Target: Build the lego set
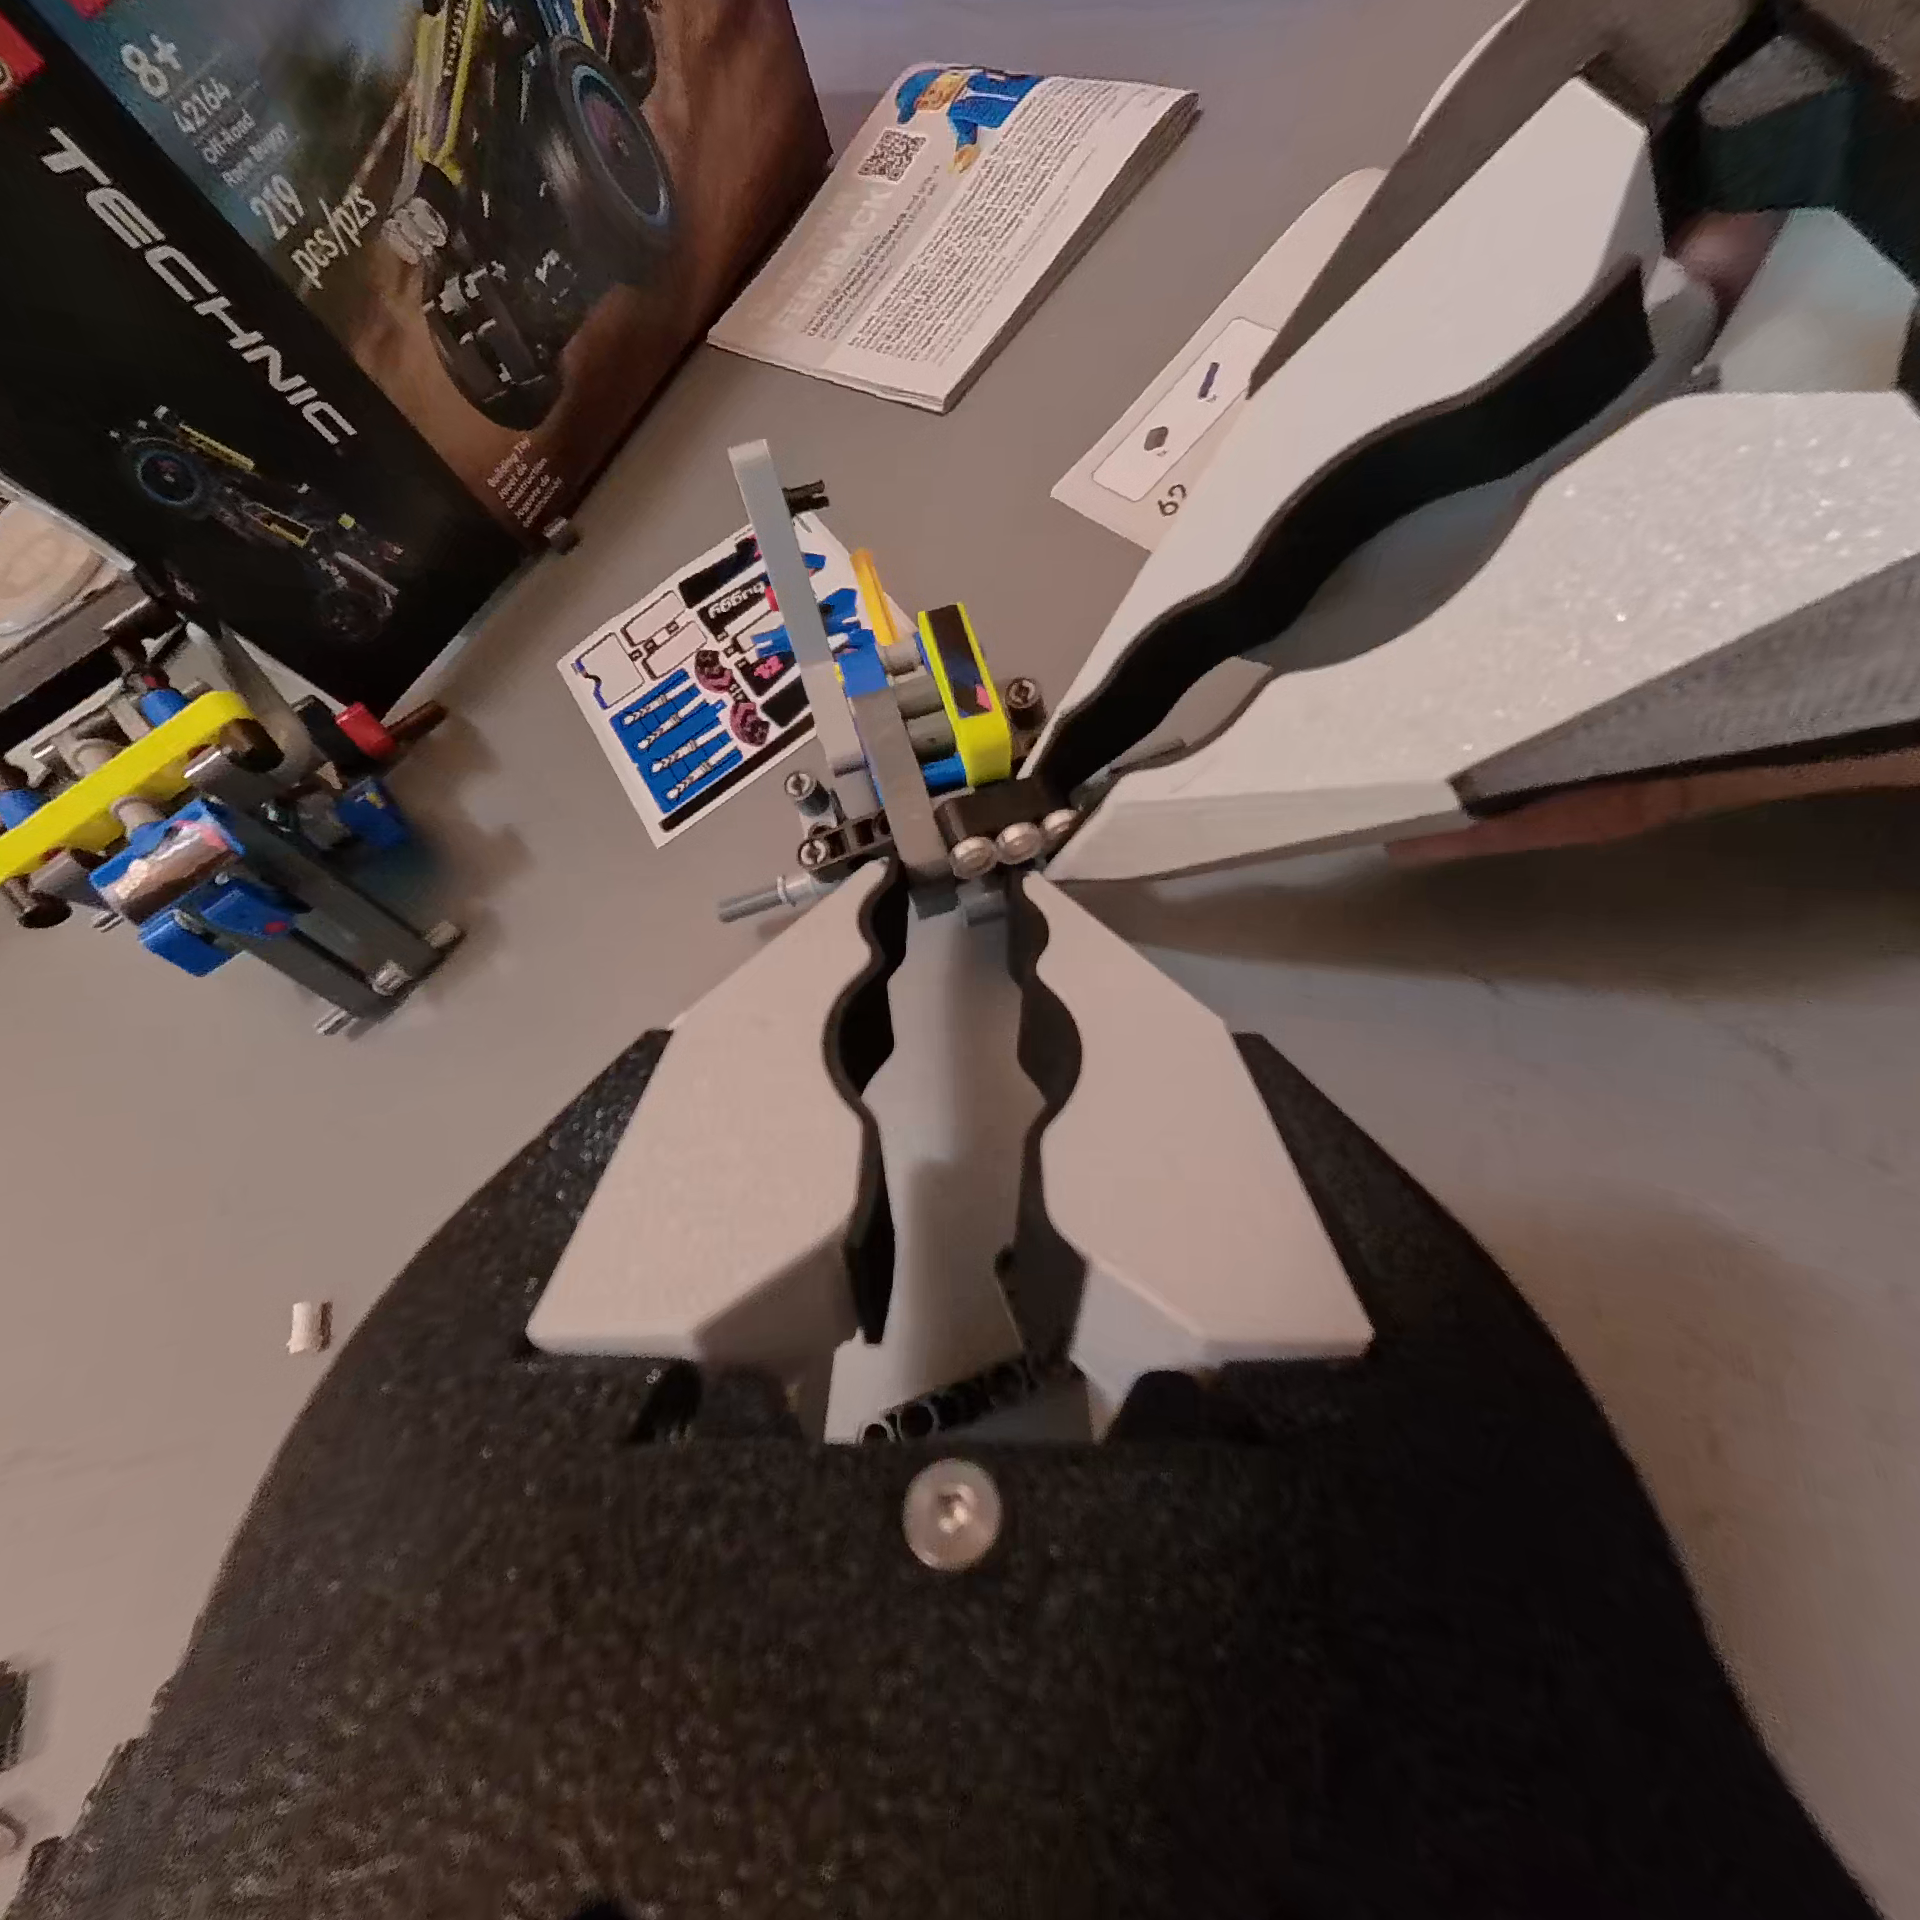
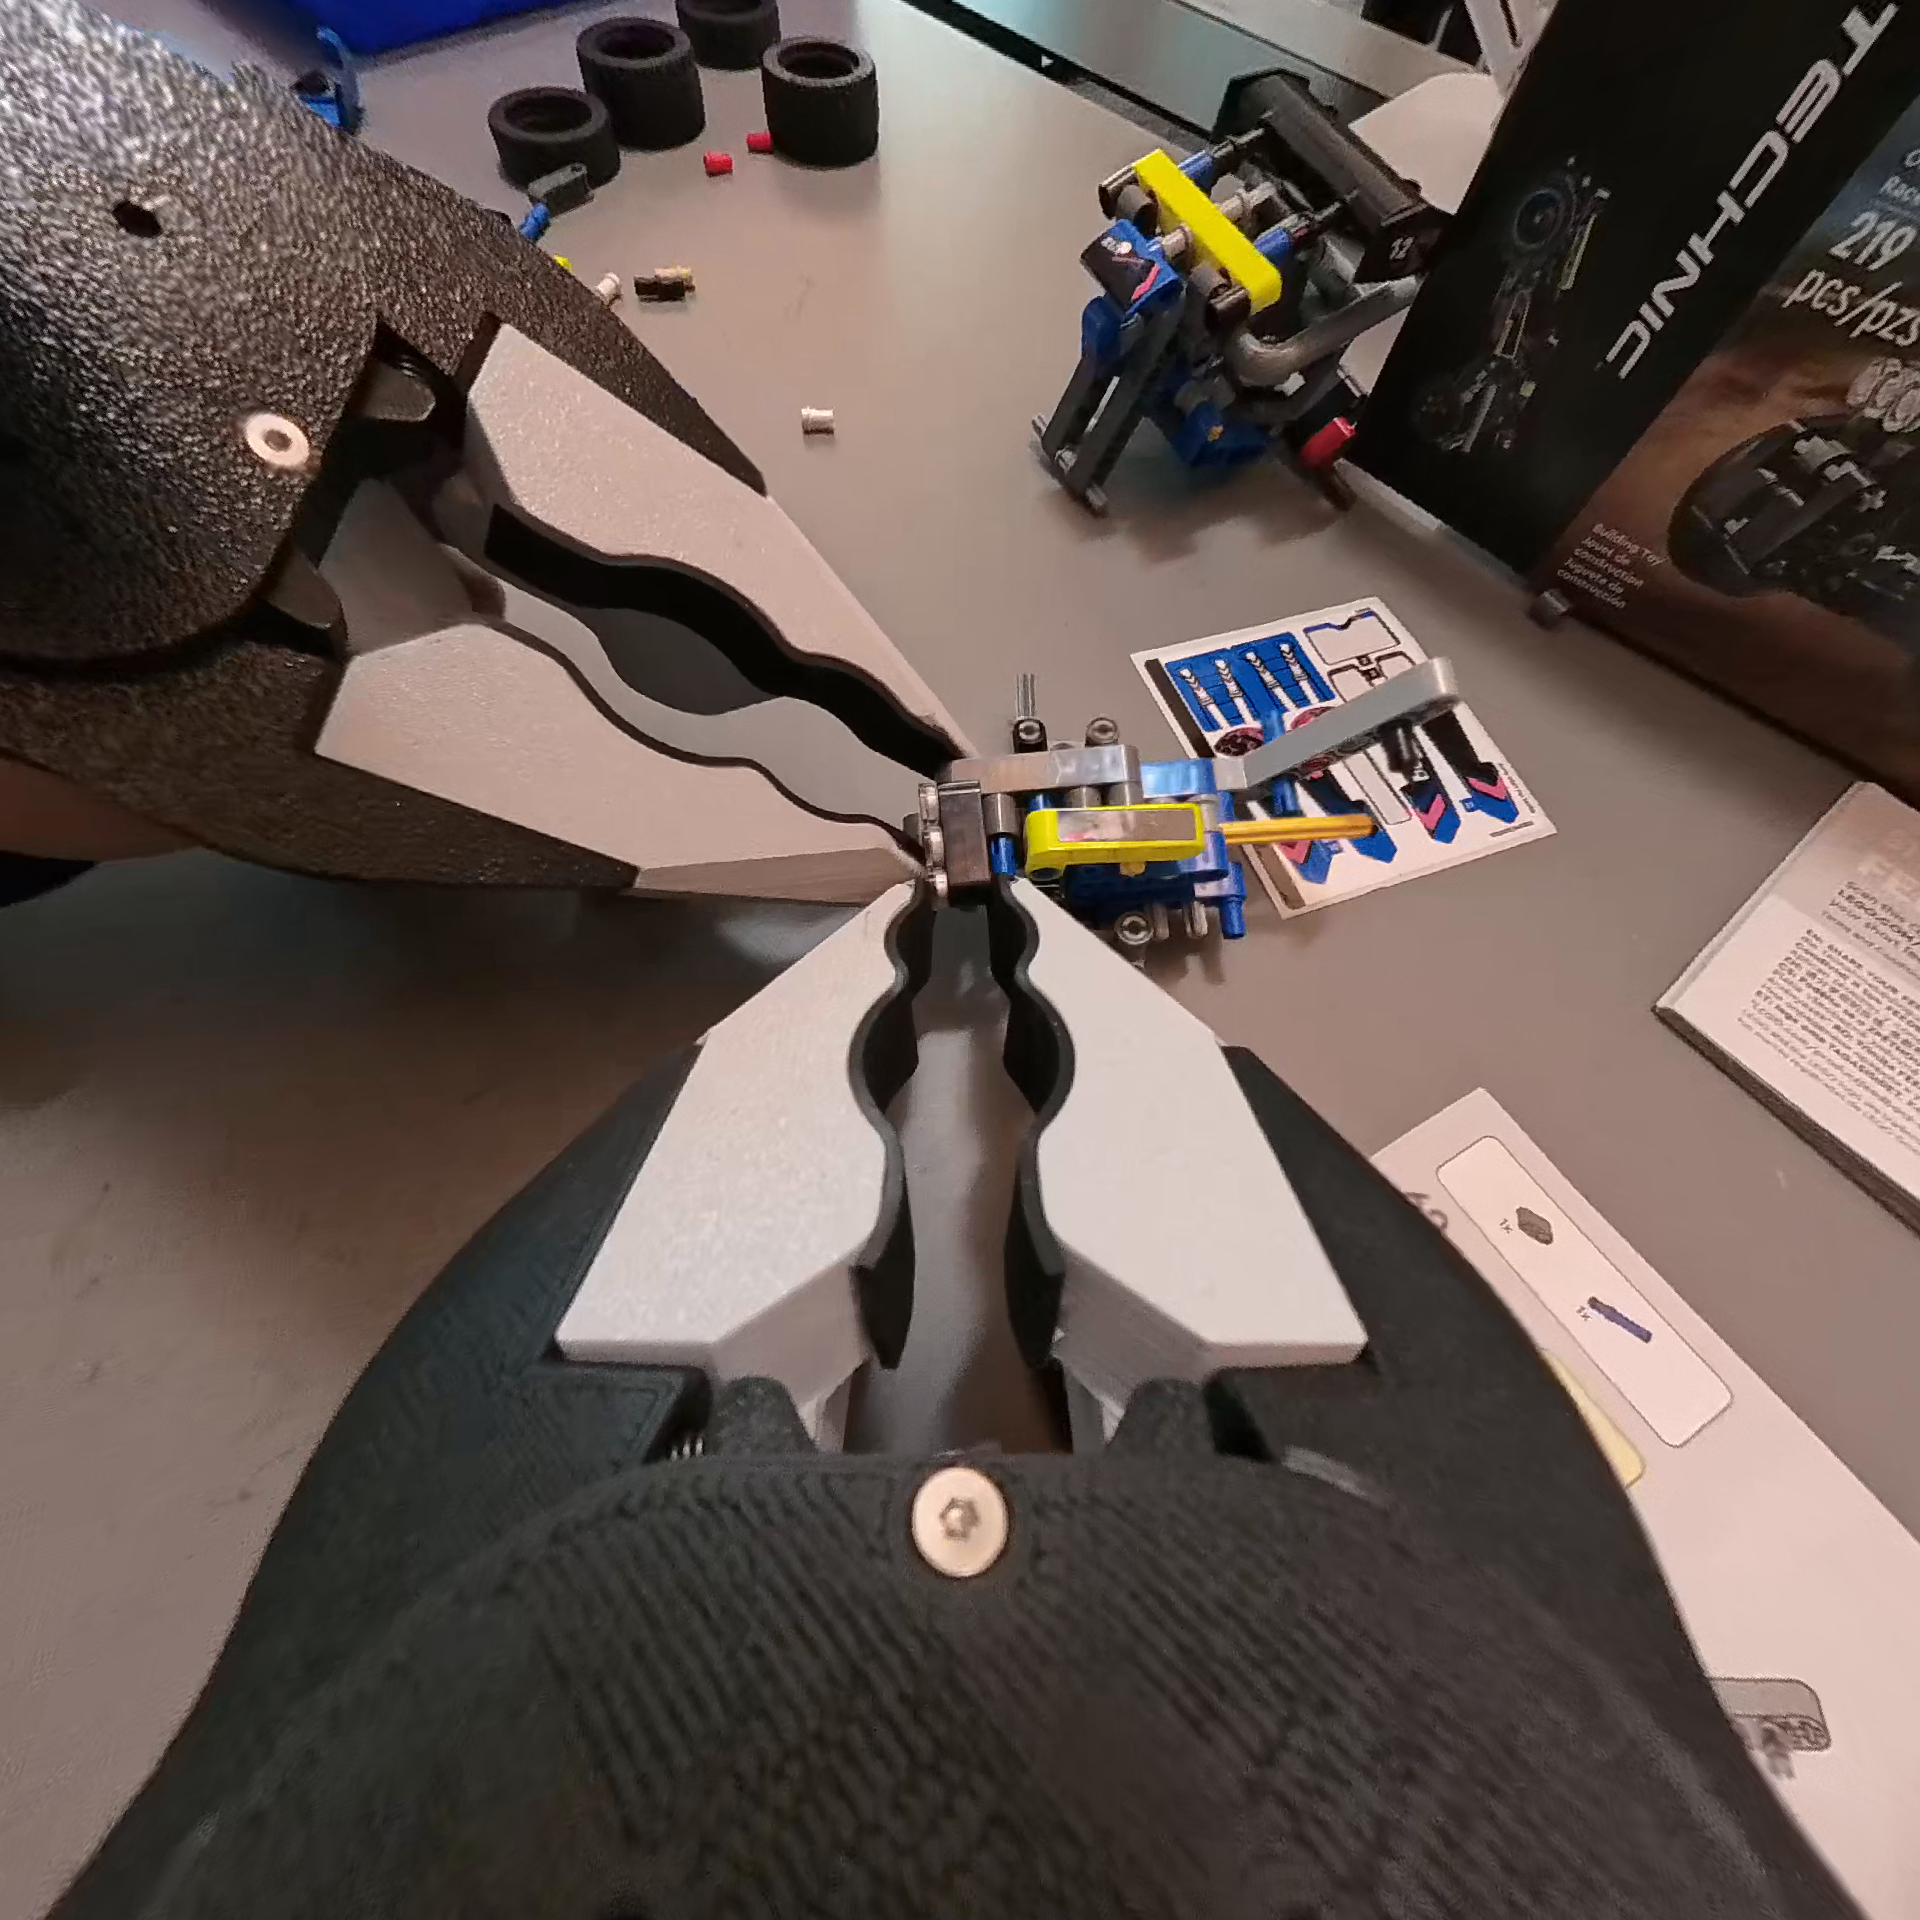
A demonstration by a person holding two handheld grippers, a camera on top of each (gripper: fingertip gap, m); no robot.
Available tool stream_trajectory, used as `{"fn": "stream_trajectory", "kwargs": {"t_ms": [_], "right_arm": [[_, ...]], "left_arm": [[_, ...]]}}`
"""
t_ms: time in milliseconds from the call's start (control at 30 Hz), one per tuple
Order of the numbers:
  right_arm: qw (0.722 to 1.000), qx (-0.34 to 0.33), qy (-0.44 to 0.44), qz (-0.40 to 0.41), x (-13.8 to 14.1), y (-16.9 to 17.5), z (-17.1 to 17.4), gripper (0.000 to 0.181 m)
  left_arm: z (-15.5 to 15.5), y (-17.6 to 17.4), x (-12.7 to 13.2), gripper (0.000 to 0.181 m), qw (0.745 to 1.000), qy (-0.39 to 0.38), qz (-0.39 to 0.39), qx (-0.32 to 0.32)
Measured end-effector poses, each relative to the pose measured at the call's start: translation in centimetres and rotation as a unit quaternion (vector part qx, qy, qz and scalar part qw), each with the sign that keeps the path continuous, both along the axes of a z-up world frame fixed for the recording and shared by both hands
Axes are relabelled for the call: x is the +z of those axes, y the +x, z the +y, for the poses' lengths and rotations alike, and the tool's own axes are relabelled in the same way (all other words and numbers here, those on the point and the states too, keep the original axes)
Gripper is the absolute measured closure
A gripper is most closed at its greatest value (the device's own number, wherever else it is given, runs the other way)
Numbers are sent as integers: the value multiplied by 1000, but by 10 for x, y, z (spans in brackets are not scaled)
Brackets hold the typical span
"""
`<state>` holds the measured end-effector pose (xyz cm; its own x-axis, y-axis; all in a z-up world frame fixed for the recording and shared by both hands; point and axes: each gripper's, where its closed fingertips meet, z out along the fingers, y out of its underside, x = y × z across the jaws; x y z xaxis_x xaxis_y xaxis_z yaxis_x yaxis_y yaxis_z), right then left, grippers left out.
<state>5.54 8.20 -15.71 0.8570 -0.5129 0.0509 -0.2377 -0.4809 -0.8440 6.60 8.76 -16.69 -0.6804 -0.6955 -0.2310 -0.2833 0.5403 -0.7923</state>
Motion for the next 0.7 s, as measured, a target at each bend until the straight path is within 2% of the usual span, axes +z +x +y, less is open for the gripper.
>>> {"fn": "stream_trajectory", "kwargs": {"t_ms": [300,533,700], "right_arm": [[999,27,17,17,0,0,-7,172],[999,36,33,24,4,1,-8,168],[997,75,26,-10,9,-9,-5,149]], "left_arm": [[-6,-5,10,161,996,-77,28,-27],[-5,-7,7,145,997,-65,30,-32],[0,-5,5,146,998,-48,23,-25]]}}
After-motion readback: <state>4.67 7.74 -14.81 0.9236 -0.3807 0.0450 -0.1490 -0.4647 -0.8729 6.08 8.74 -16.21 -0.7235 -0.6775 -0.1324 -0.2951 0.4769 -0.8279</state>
